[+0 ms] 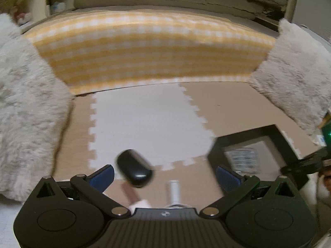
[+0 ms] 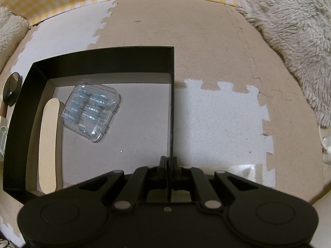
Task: Organize rigid objects
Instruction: 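Return the left tool to the items and grasp the mint-green round container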
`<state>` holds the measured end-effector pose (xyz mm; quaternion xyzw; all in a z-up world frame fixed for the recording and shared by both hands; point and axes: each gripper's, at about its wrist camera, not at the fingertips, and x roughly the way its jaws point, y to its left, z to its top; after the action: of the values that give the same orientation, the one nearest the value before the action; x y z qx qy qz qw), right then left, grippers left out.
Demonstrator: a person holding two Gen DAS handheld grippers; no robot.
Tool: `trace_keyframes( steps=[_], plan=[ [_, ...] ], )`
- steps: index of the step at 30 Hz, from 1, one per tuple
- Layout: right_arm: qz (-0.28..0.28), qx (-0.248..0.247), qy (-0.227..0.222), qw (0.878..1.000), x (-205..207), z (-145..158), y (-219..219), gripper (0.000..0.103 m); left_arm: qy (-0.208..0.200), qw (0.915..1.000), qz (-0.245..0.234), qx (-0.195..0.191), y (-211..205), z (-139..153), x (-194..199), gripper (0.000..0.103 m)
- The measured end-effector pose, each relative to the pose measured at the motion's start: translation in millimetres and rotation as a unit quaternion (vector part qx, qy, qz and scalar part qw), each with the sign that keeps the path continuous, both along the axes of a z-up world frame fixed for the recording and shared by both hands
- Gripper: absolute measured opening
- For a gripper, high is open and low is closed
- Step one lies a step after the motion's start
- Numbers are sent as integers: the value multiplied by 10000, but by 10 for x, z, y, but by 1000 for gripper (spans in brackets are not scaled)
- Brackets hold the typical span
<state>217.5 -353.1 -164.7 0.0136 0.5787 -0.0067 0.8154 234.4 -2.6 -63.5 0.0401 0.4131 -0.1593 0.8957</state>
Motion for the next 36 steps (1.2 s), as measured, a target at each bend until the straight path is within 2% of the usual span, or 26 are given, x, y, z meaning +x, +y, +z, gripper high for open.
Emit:
trace_keyframes(
  steps=[8,15,17,21,26,28,30,33,36],
  plan=[
    [10,-10,-3,10000,-2,6,-2,6,128,9970,748,-164,575,-199,182,103],
    [24,-53,1,10000,2,7,6,6,519,9939,941,-245,882,-449,320,103],
    [23,-54,2,10000,3,6,8,6,509,9937,978,-206,933,-484,335,103],
    [26,-59,2,10000,4,6,4,7,298,9942,1029,107,955,-486,356,103],
    [27,-60,1,10000,3,5,9,7,504,9946,906,107,937,-508,413,103],
    [28,-64,-1,10000,5,6,6,7,595,9943,865,197,906,-530,432,96],
    [29,-65,0,10000,5,6,9,7,760,9933,837,225,891,-578,452,78],
    [26,-63,1,10000,4,6,10,7,1021,9914,793,228,882,-682,471,71],
    [24,-60,0,10000,4,6,11,7,1159,9893,836,301,889,-761,489,69]
  ],
)
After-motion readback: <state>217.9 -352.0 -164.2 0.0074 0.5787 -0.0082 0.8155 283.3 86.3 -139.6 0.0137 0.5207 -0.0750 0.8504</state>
